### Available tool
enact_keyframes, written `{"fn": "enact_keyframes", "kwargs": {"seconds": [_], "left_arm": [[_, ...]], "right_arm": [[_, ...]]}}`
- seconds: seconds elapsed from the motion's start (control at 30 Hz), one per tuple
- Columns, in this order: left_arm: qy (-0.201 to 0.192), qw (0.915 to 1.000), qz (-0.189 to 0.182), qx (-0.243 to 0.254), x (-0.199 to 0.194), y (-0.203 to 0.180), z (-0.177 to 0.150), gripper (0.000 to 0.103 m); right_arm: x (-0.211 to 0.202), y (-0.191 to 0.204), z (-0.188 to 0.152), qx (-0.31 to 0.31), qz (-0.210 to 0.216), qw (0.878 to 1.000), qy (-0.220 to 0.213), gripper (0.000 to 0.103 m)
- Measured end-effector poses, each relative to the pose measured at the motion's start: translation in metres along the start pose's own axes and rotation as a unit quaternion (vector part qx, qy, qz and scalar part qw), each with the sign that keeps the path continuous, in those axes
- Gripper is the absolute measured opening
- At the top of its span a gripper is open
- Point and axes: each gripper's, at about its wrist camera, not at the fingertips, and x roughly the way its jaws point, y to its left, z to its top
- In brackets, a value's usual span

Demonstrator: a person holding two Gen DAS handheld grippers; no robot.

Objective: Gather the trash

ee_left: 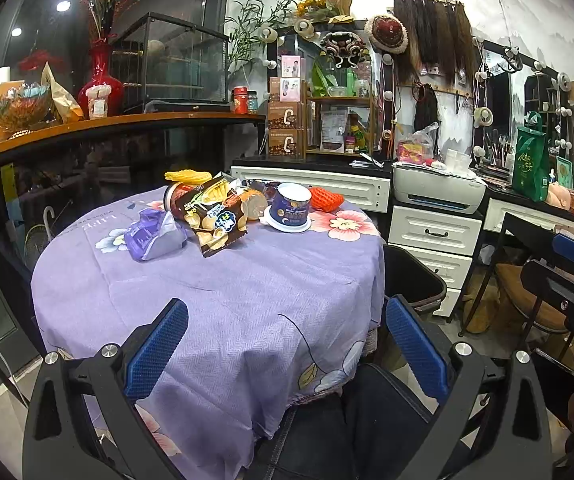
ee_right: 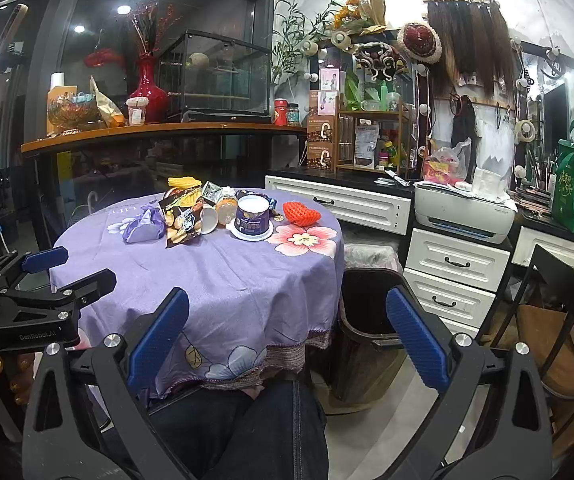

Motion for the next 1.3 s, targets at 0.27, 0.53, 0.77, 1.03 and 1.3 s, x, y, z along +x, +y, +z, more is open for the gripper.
{"fn": "enact_keyframes", "kwargs": {"seconds": [0.27, 0.53, 0.77, 1.03, 1.3], "left_arm": [[0.001, 1.0000, 0.000, 0.000, 0.0006, -0.0002, -0.0003, 0.098], [0.000, 1.0000, 0.000, 0.000, 0.0006, -0.0004, 0.0001, 0.098], [0.000, 1.0000, 0.000, -0.001, 0.0004, -0.0005, 0.0001, 0.098], [0.003, 1.0000, -0.001, 0.000, 0.0005, -0.0022, -0.0003, 0.098], [0.005, 1.0000, -0.003, -0.002, 0.0009, -0.0034, -0.0022, 0.098]], "right_arm": [[0.0001, 0.0003, -0.0001, 0.000, -0.001, 1.000, 0.000, 0.098], [0.0017, 0.0017, -0.0027, 0.002, 0.000, 1.000, 0.001, 0.098], [0.0020, 0.0020, -0.0034, 0.002, 0.000, 1.000, 0.001, 0.098], [0.0023, 0.0021, -0.0043, 0.003, 0.000, 1.000, 0.002, 0.098], [0.0050, 0.0032, -0.0085, 0.006, 0.001, 1.000, 0.006, 0.098]]}}
